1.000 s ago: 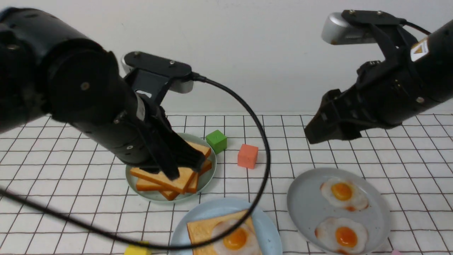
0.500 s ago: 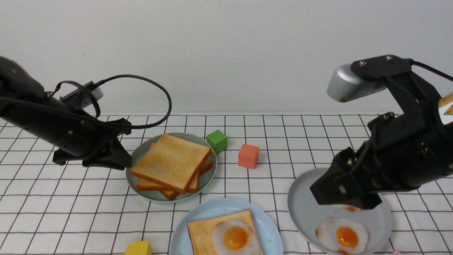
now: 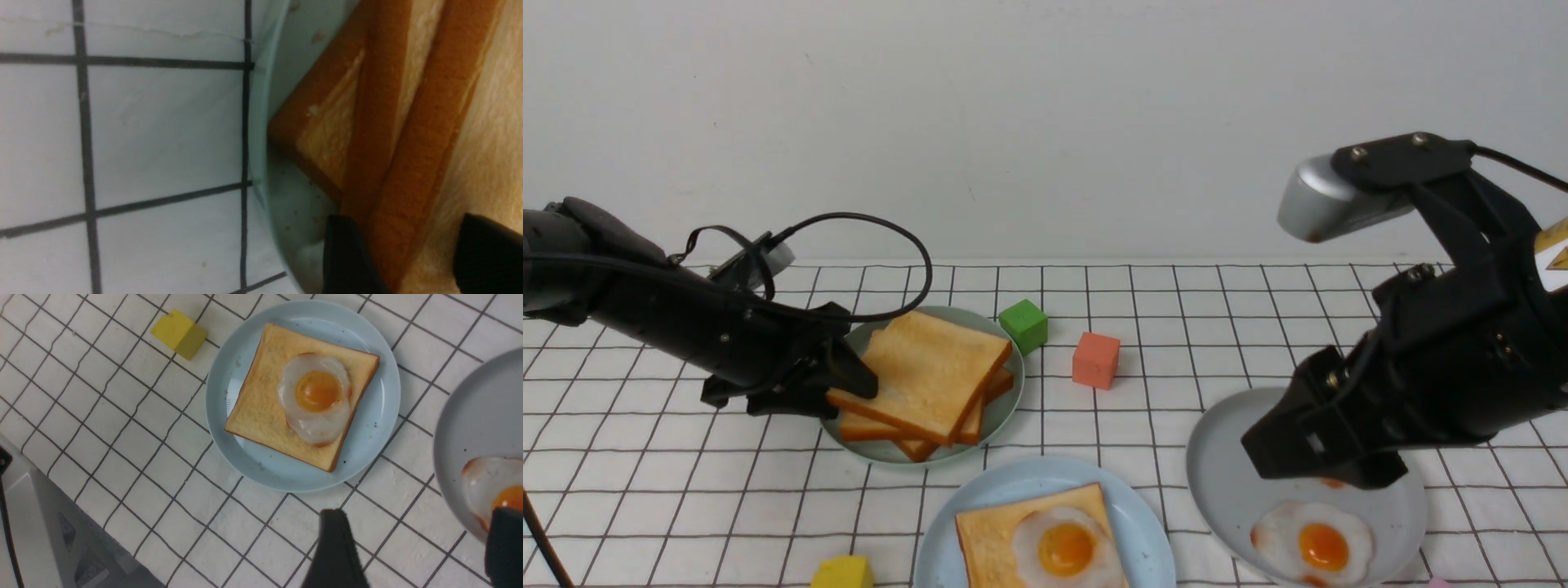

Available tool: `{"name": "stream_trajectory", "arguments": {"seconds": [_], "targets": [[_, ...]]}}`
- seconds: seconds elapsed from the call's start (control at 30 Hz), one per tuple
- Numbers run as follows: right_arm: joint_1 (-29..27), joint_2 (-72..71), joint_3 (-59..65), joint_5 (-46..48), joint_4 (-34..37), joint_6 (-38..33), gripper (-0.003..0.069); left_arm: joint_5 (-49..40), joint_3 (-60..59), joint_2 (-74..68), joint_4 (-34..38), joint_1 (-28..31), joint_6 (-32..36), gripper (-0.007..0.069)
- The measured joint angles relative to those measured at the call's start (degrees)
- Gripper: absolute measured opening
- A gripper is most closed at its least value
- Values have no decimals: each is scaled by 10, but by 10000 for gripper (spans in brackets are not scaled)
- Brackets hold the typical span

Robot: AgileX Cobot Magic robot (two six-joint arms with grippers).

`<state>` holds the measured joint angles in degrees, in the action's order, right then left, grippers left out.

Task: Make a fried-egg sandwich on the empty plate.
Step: Use the left arm to grab a slice of bread, then use the left arm to place a slice of bread on the fried egg in the middle

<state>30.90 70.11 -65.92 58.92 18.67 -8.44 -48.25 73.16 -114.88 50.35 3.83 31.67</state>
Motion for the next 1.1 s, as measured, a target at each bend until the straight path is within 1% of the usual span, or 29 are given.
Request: {"name": "stream_trajectory", "arguments": {"seconds": [0.13, 0.17, 0.2, 0.27, 0.37, 0.47, 0.57, 0.63, 0.67, 0.7, 0.9, 0.97, 1.1], "targets": [[0, 0, 0, 15, 0, 0, 480, -5, 4, 1, -6, 0, 2, 141], [0, 0, 0, 15, 0, 0, 480, -6, 5, 3, -8, 0, 2, 121], [0, 0, 0, 20, 0, 0, 480, -8, 5, 11, -21, 0, 2, 70], [0, 0, 0, 22, 0, 0, 480, -10, 5, 23, -34, 0, 2, 64], [0, 0, 0, 25, 0, 0, 480, -24, 5, 77, -53, 0, 12, 68], [0, 0, 0, 25, 0, 0, 480, -63, 5, 136, -48, -4, 68, 68], [0, 0, 0, 25, 0, 0, 480, -135, 6, 175, -27, -25, 139, 68], [0, 0, 0, 25, 0, 0, 480, -156, 6, 179, -25, -36, 156, 68], [0, 0, 0, 27, 0, 0, 480, -178, 2, 177, -26, -61, 178, 68], [0, 0, 0, 27, 1, 0, 480, -181, -2, 175, -28, -74, 185, 68], [0, 0, 0, 30, 2, 0, 480, -138, -32, 123, -53, -161, 198, 68], [0, 0, 0, 32, 2, 0, 480, -129, -32, 105, -64, -172, 196, 68], [0, 0, 0, 41, 2, 0, 480, -112, -34, 66, -91, -184, 166, 68]]}}
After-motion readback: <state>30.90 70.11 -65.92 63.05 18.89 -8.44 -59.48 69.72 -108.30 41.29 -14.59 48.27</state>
